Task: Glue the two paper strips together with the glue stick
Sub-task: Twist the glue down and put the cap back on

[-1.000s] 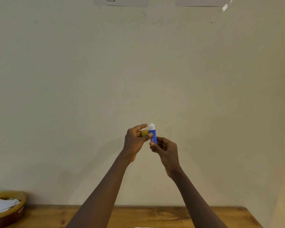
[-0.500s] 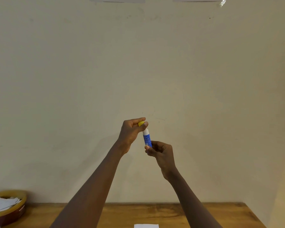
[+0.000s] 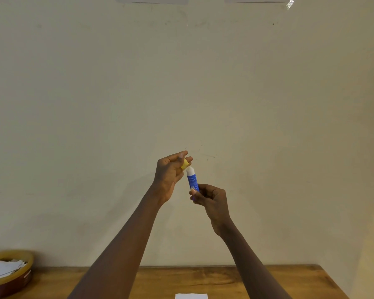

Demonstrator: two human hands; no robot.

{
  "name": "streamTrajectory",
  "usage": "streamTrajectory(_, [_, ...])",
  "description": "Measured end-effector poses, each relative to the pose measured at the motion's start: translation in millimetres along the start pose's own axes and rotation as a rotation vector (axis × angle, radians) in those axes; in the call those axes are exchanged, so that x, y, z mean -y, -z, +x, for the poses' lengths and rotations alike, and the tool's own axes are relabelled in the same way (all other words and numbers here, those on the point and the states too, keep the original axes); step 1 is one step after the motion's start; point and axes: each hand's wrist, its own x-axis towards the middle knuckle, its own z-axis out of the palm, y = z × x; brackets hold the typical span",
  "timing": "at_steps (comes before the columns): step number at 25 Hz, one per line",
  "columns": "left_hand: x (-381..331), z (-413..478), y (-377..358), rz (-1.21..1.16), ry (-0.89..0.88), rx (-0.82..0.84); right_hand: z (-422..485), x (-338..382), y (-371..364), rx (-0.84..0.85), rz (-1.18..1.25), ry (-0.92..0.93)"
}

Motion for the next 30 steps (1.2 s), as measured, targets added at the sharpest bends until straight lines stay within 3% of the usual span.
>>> streamTrajectory(8, [19, -12, 1, 0.125, 0.019, 0.105, 0, 7, -1, -0.046, 0.143, 0.032])
streamTrajectory(14, [15, -10, -7, 0.280, -0.026, 0.036, 0, 7, 3, -0.041, 0.124, 0.047])
streamTrajectory(18, [17, -10, -10, 0.342, -0.060, -0.027, -2, 8, 2, -0.009, 0.202, -0.136])
streamTrajectory(21, [16, -11, -10, 0.301, -0.050, -0.030, -5, 9, 6, 0.136, 0.369, -0.411])
streamTrajectory(23, [15, -11, -9, 0.284, -0.048, -0.022, -7, 10, 6, 0.178, 0.526, -0.485])
streamTrajectory(27, [11, -11, -12, 0.257, -0.065, -0.034, -11, 14, -5, 0.024, 1.014, -0.509])
streamTrajectory(30, [11, -9, -15, 0.349, -0.099, -0.079, -11, 11, -13, -0.094, 1.086, -0.480])
